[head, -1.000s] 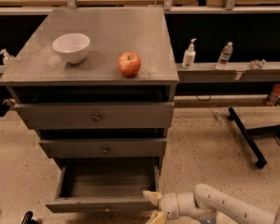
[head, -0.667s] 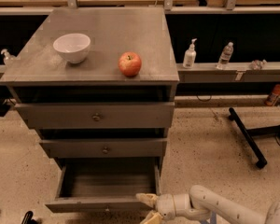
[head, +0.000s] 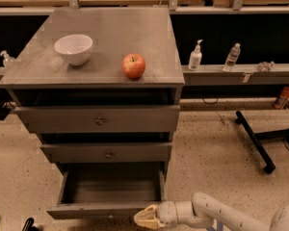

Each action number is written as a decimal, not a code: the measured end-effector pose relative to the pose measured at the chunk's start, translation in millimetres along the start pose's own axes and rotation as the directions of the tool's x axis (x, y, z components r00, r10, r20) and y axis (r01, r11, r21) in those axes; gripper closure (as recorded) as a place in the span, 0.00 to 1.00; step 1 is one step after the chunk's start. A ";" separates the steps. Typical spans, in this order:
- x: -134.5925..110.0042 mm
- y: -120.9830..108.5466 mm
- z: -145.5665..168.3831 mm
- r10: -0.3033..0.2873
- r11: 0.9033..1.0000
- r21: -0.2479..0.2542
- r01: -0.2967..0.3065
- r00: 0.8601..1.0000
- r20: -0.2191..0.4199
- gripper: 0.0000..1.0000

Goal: Close bottom drawer

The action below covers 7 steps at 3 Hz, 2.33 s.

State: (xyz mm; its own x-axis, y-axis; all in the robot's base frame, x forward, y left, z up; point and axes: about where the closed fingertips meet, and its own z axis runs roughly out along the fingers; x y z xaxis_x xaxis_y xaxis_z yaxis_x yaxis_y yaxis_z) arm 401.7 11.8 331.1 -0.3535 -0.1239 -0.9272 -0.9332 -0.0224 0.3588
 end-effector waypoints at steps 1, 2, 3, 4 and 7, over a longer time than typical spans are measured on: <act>15.1 -9.8 3.9 0.005 1.000 -0.007 -0.005 1.000 0.029 0.95; 52.6 -27.2 15.0 -0.044 0.999 0.033 0.042 0.997 0.059 1.00; 107.1 -49.8 31.8 -0.051 0.997 0.067 0.046 0.996 0.079 1.00; 107.1 -49.8 31.8 -0.051 0.997 0.067 0.046 0.996 0.079 1.00; 123.3 -92.0 90.5 -0.156 0.985 0.085 0.151 0.986 0.053 1.00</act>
Offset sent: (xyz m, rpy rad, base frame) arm -0.0021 0.0234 -0.1465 0.0644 -0.2161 -0.1283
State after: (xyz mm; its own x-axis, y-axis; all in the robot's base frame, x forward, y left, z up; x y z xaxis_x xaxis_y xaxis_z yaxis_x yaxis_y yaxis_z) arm 438.0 88.4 174.0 -0.2065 -0.0661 -0.9762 -0.9780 0.0435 0.2039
